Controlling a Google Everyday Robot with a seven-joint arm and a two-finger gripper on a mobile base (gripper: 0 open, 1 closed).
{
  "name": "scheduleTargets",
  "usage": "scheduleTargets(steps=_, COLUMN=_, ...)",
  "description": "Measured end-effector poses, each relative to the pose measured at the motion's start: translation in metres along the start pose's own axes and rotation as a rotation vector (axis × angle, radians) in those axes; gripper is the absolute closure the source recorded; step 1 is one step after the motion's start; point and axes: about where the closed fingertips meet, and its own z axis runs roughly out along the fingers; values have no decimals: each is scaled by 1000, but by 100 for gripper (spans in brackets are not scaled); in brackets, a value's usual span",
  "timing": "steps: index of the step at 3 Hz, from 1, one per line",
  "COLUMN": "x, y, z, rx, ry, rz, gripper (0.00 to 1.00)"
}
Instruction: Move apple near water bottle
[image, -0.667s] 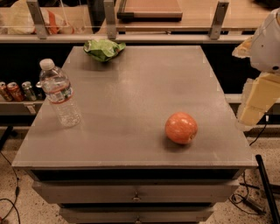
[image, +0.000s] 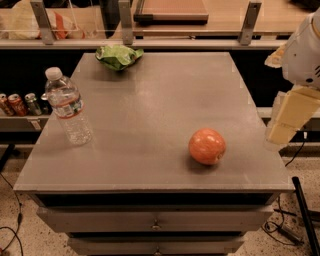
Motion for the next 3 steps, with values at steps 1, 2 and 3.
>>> scheduleTargets(steps=1, x=-11, y=7, z=14, rx=-14, ry=-15, rz=54, gripper=0)
scheduleTargets(steps=2, x=-24, y=14, z=36, rx=-49, ry=-27, rz=119, gripper=0)
scheduleTargets(steps=3, x=-34, y=19, z=58, rx=-87, ry=-37, rz=175, gripper=0)
